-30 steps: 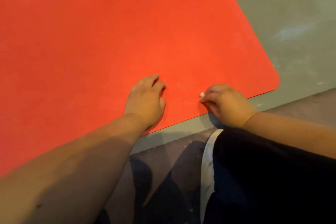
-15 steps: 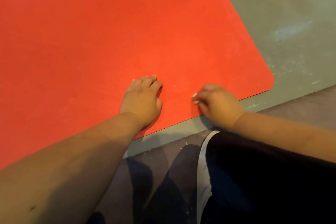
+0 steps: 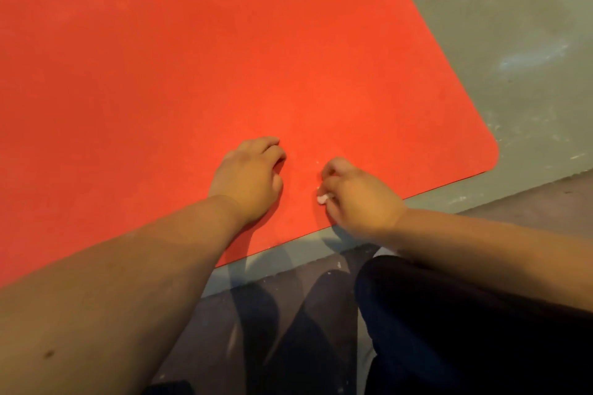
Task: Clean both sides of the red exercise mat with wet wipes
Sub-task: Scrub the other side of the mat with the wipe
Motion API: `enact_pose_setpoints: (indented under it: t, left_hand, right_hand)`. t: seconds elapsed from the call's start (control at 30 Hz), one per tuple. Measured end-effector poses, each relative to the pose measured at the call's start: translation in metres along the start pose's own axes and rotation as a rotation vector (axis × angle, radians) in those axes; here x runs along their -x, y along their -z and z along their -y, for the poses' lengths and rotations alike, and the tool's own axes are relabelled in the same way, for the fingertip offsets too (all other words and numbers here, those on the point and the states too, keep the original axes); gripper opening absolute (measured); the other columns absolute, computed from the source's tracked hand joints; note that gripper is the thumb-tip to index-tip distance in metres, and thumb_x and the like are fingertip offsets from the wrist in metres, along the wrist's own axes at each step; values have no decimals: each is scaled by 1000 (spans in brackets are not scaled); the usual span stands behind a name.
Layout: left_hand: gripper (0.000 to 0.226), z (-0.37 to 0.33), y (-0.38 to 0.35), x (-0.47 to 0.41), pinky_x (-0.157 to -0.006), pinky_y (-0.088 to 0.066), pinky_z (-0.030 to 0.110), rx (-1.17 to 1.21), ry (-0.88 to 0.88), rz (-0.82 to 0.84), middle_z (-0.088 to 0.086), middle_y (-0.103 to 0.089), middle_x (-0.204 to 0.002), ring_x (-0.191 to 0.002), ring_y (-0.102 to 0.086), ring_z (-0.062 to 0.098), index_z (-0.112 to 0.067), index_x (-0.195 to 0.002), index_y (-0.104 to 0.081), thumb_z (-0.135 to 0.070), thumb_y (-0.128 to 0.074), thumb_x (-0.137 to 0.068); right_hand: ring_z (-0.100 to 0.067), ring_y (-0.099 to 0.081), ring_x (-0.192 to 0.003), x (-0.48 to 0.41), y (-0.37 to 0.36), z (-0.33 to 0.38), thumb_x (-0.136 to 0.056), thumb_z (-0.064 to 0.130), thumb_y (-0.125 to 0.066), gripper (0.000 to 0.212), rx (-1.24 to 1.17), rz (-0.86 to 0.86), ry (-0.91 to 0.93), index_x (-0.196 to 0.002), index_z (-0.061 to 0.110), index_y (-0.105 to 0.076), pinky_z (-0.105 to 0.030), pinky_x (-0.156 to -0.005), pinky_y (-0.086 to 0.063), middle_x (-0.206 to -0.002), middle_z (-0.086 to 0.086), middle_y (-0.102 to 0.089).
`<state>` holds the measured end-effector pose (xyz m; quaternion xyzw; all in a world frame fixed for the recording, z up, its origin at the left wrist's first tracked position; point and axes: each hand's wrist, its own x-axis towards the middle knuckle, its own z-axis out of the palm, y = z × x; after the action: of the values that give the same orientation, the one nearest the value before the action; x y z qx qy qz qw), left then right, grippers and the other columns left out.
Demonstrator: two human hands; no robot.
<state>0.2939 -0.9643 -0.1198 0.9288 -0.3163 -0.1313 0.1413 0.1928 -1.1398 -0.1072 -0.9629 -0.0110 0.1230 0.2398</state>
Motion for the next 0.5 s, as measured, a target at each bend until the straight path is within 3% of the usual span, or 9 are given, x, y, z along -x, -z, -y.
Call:
enact_pose_setpoints:
  t: [0.1, 0.2, 0.27, 0.4, 0.5]
  left_hand:
    - [40, 8, 0, -1, -97, -41, 43, -6, 38, -81, 12, -56, -133, -117, -51, 36, -13, -110, -67, -20, -48, -76]
    - [48, 18, 5, -4, -101, -38, 44, -31, 89, -82, 14, -52, -136, -121, -48, 35, -15, -116, -65, -28, -46, -75]
    - [50, 24, 8, -7, -105, -35, 44, -40, 107, -95, 15, -50, -138, -125, -46, 35, -14, -119, -64, -29, -45, -75]
    - [47, 34, 7, -16, -106, -34, 45, -51, 122, -108, 17, -48, -140, -127, -45, 36, -13, -119, -63, -28, -47, -77]
    - [47, 31, 3, -21, -105, -36, 45, -54, 116, -110, 18, -48, -140, -126, -45, 37, -10, -116, -63, -28, -46, -76]
  right_hand:
    - [-32, -59, -95, -12, 21, -37, -82, 6, -54, 17, 79, -110, -94, -90, 6, -69, -35, -81, -45, -111, -10, -59]
    - [-35, -58, -94, -24, 46, -79, -82, 3, -54, 19, 133, -238, -364, -92, 7, -70, -36, -78, -43, -104, -16, -60]
    - [-36, -59, -93, -27, 49, -81, -82, 7, -56, 18, 152, -279, -421, -93, 7, -71, -36, -78, -43, -101, -17, -61]
    - [-29, -59, -93, -24, 16, -17, -87, 18, -55, 19, 28, -119, -107, -95, 13, -72, -32, -80, -45, -98, -9, -62]
    - [-30, -61, -85, -21, -6, 12, -83, 12, -55, 17, -5, 47, 153, -86, 11, -72, -34, -69, -49, -92, -8, -60]
